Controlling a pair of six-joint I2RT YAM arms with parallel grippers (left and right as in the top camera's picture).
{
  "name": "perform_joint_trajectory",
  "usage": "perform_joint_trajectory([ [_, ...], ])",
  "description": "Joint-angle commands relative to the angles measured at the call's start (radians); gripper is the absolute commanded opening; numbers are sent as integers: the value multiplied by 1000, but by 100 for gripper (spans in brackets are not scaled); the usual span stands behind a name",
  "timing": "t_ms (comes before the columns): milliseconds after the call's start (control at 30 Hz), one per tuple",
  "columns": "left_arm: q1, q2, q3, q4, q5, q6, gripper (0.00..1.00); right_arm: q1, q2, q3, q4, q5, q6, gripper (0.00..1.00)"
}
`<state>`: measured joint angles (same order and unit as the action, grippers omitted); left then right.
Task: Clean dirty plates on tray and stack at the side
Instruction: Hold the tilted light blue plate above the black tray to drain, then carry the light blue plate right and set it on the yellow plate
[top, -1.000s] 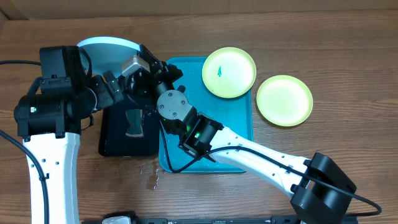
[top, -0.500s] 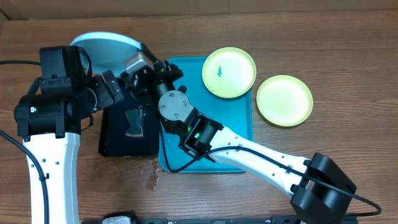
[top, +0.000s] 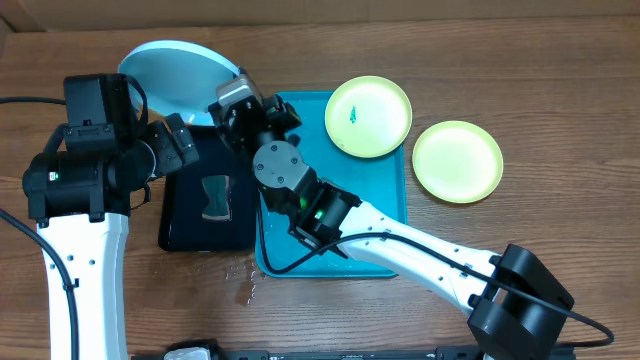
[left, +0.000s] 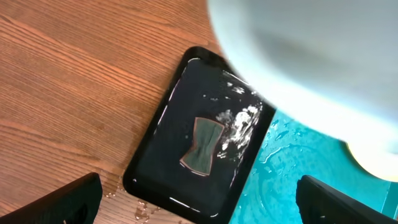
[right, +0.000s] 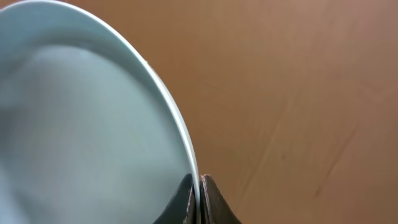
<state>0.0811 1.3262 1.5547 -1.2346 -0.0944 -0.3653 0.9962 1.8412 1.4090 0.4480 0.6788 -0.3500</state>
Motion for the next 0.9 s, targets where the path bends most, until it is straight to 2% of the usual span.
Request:
perform_joint_trajectory([
  [0, 5, 2, 3, 1, -12, -9, 100, -9, -14, 26, -75, 9, 185, 4],
  [67, 5, 2, 3, 1, -12, -9, 100, -17, -14, 26, -153, 8, 315, 4],
  [200, 5, 2, 3, 1, -12, -9, 100, -48, -14, 26, -367, -5, 677, 4],
  [300, 5, 2, 3, 1, -12, -9, 100, -80, -14, 20, -539, -117, 907, 4],
  [367, 5, 2, 3, 1, -12, -9, 100, -103, -14, 15, -635, -182, 1003, 4],
  [433, 5, 2, 3, 1, -12, -9, 100, -134, -14, 15, -740, -210, 1070, 4],
  [600, 5, 2, 3, 1, -12, -9, 100, -199, -32, 15, -851, -224, 1104, 4],
  [867, 5, 2, 3, 1, -12, -9, 100, -402, -127, 15, -995, -481, 1165, 4],
])
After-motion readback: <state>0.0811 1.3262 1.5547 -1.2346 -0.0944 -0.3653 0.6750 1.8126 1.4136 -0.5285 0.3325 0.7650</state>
